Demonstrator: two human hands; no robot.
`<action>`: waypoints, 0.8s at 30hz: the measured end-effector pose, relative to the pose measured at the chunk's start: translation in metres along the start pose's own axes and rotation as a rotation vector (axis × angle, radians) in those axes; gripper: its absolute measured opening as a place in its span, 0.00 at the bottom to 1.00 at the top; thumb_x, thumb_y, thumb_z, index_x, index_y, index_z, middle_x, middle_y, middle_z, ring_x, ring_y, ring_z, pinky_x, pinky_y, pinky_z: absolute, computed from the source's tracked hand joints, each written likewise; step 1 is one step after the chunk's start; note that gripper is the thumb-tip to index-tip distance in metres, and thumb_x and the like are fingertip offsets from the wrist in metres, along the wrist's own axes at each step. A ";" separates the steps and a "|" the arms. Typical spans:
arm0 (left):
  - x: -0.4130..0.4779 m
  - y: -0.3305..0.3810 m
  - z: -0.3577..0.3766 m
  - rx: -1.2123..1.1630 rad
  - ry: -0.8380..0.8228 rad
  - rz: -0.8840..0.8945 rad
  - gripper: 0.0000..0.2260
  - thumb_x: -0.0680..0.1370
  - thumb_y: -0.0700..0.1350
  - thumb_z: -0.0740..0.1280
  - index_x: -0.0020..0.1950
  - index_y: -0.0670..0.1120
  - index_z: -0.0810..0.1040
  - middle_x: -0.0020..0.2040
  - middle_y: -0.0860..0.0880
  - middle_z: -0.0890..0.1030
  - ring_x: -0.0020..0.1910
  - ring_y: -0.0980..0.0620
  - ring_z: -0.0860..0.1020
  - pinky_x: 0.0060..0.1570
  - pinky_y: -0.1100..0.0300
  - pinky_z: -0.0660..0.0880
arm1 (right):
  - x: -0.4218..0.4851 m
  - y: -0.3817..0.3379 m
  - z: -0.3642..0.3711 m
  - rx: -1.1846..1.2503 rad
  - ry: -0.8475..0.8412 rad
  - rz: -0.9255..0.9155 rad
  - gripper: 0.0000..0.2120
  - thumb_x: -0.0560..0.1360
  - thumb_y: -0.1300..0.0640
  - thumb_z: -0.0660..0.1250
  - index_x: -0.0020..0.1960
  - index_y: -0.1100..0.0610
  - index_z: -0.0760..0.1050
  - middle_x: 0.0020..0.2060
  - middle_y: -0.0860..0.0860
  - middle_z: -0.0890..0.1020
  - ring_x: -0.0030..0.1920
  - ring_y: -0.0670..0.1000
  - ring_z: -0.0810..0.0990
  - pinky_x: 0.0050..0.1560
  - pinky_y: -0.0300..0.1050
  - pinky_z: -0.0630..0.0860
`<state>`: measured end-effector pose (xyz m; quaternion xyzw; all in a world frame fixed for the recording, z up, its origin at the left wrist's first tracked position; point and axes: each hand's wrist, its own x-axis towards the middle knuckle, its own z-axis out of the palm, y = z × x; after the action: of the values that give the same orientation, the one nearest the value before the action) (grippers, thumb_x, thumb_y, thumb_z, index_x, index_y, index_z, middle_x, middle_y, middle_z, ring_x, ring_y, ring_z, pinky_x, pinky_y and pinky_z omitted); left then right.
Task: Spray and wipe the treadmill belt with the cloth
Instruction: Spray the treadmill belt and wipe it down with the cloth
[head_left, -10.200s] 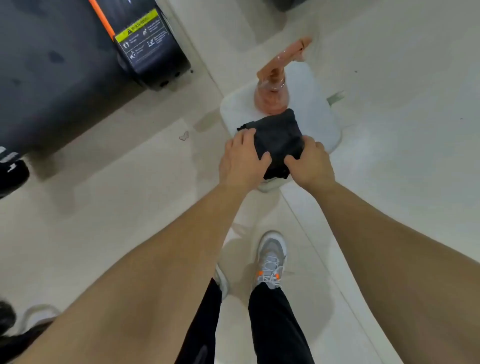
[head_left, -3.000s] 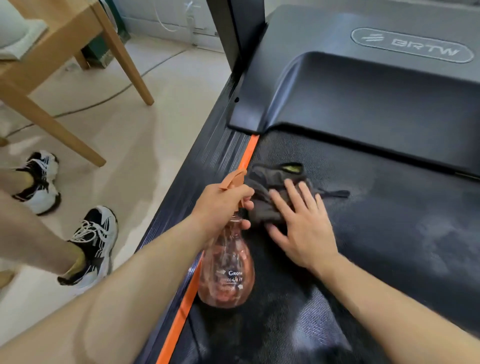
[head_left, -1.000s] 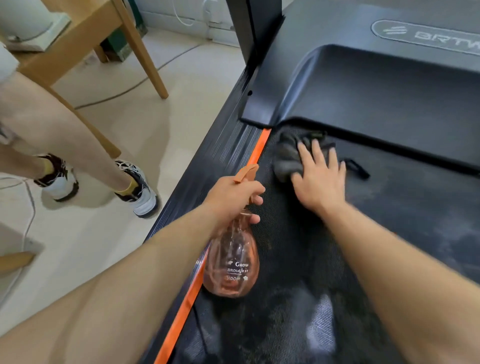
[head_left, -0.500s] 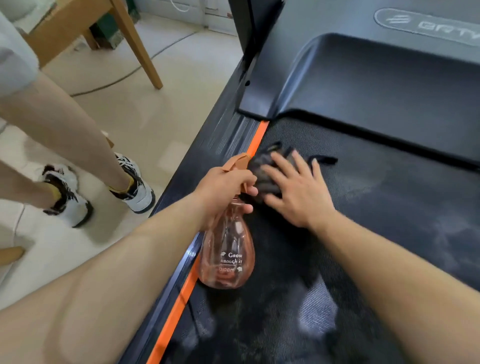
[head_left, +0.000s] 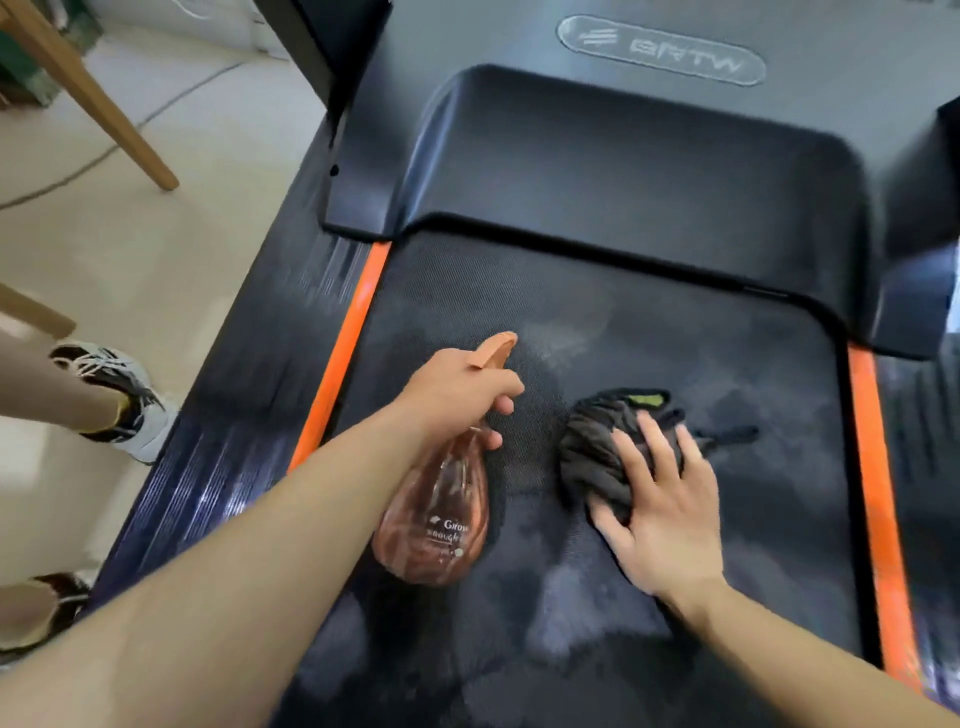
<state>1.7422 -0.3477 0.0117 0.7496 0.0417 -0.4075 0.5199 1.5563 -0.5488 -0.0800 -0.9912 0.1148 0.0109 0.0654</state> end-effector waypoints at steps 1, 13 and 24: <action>0.005 0.007 0.005 0.005 -0.004 -0.006 0.12 0.76 0.46 0.72 0.58 0.45 0.83 0.42 0.48 0.84 0.26 0.49 0.78 0.35 0.58 0.78 | 0.001 -0.001 -0.001 0.010 -0.004 0.021 0.32 0.73 0.38 0.61 0.73 0.53 0.72 0.77 0.55 0.67 0.75 0.68 0.63 0.66 0.69 0.68; 0.027 0.023 0.048 0.109 0.034 -0.099 0.06 0.75 0.42 0.73 0.43 0.42 0.78 0.33 0.45 0.80 0.23 0.48 0.78 0.24 0.65 0.70 | 0.002 0.002 0.001 0.017 0.058 0.017 0.33 0.73 0.36 0.61 0.73 0.50 0.73 0.76 0.54 0.69 0.75 0.66 0.63 0.66 0.68 0.66; 0.012 0.019 0.020 -0.045 0.070 -0.021 0.10 0.76 0.45 0.75 0.56 0.47 0.82 0.43 0.44 0.82 0.28 0.46 0.78 0.36 0.57 0.76 | 0.009 -0.012 -0.002 0.018 0.003 0.123 0.35 0.72 0.34 0.58 0.75 0.50 0.71 0.78 0.54 0.66 0.77 0.67 0.61 0.69 0.71 0.65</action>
<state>1.7480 -0.3771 0.0149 0.7511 0.0772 -0.3854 0.5305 1.5677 -0.5393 -0.0771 -0.9816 0.1759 0.0126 0.0735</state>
